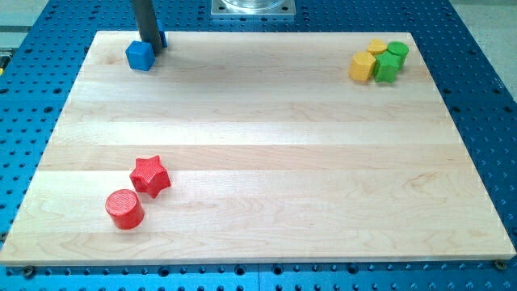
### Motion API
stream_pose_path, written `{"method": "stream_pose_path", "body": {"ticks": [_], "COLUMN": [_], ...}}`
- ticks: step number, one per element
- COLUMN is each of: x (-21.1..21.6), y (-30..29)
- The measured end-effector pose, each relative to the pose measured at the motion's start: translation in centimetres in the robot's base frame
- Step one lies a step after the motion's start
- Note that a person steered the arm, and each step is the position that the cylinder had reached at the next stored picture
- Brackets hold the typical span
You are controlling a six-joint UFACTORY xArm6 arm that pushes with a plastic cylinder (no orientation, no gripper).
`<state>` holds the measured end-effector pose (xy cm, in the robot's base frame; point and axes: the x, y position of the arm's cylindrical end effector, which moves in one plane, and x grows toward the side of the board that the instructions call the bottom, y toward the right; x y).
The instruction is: Slide the blue triangle to the top center of the board
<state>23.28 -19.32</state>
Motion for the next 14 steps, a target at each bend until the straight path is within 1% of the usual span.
{"method": "stream_pose_path", "body": {"ticks": [1,2,3,4,5,6,8,9,10,11,12,13,14], "x": [-0.9,-2.7,-4.1,-4.2,-2.3,-2.2,-2.2,-2.2,-4.1,-4.2,-4.1,-4.0,-4.0], "y": [-5.0,-7.7,-6.9,-5.8,-0.8,4.6,5.7,3.1,2.2,2.5,4.5,8.3,9.2]}}
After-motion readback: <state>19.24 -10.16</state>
